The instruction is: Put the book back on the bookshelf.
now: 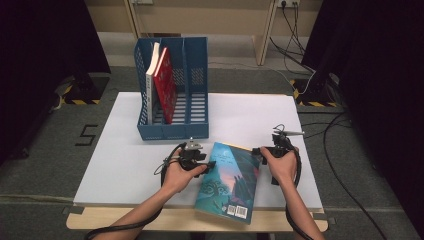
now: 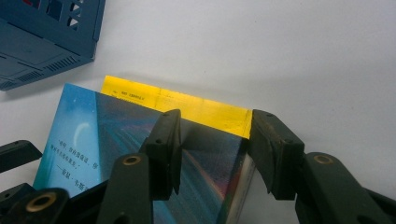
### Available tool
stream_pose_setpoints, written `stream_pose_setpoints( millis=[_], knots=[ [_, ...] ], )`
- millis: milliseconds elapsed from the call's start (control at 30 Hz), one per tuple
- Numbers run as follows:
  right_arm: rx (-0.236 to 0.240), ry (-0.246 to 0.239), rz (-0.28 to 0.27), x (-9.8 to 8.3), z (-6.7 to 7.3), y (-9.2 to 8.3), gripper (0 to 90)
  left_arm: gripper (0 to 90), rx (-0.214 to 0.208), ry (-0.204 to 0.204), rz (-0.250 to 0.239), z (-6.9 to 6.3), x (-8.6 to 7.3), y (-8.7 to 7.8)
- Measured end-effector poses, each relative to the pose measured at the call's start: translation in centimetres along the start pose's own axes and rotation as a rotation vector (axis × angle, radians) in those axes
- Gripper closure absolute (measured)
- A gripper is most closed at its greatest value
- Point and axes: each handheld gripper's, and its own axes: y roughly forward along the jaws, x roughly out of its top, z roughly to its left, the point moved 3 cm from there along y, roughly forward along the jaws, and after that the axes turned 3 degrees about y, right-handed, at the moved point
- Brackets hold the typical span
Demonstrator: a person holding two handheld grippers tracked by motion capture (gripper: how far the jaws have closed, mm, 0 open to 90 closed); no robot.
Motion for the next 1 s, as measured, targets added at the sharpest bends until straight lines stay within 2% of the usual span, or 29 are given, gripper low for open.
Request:
stream_pose_setpoints(
  millis=[167, 233, 333, 400, 533, 633, 867, 1000],
  knots=[
    [-0.010, -0.023, -0.007, -0.1, 0.7, 0.1, 59.3, 49.0, -0.021, -0.004, 0.003, -0.2, -0.1, 0.0],
    [-0.002, -0.036, 0.006, -0.2, 1.1, 0.2, 62.4, 48.4, -0.008, 0.006, 0.004, -0.2, -0.1, -0.1],
    [-0.024, -0.063, 0.002, -0.3, 1.7, 0.3, 62.4, 48.9, -0.011, 0.000, 0.007, 0.0, -0.2, -0.3],
    [-0.023, -0.061, 0.008, -0.3, 1.9, 0.3, 62.0, 49.4, -0.015, -0.001, 0.007, 0.1, -0.3, -0.3],
    [0.005, -0.048, 0.001, 0.1, 1.7, 0.5, 58.5, 49.7, -0.015, -0.014, -0.001, 0.1, -0.4, -0.3],
    [0.003, -0.048, -0.005, 0.4, 1.6, 0.7, 56.5, 50.0, -0.015, -0.013, 0.003, 0.0, -0.5, -0.4],
    [0.033, -0.029, 0.004, 0.6, 1.3, 1.3, 53.8, 50.7, -0.019, -0.020, 0.001, 0.1, -0.5, -0.4],
    [0.049, -0.039, 0.011, 0.6, 1.0, 1.3, 53.7, 50.8, -0.018, -0.018, 0.004, 0.0, -0.6, -0.4]
  ],
)
